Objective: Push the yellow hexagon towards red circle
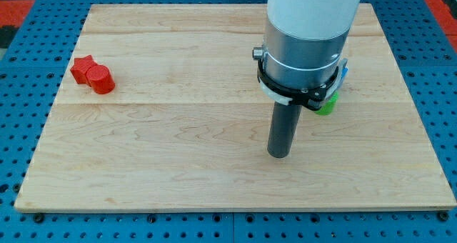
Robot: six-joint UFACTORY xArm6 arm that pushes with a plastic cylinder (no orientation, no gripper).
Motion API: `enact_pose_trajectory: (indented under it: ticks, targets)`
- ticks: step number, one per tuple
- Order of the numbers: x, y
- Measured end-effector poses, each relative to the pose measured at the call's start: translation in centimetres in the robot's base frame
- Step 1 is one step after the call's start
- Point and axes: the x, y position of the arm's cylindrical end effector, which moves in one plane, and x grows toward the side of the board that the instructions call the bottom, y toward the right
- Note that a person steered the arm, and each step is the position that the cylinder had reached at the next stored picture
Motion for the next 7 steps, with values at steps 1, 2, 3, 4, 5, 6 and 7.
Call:
enact_pose_trajectory:
  ticks: [1, 2, 3, 4, 5, 6, 7]
  targets:
    - [1.0, -2.4]
    - [0.9, -8.5]
    - [0.7, -14.8]
    - [0.7, -16.1]
    - [0.7, -16.1]
    - [1.9, -15.9]
    - [2.3, -12.0]
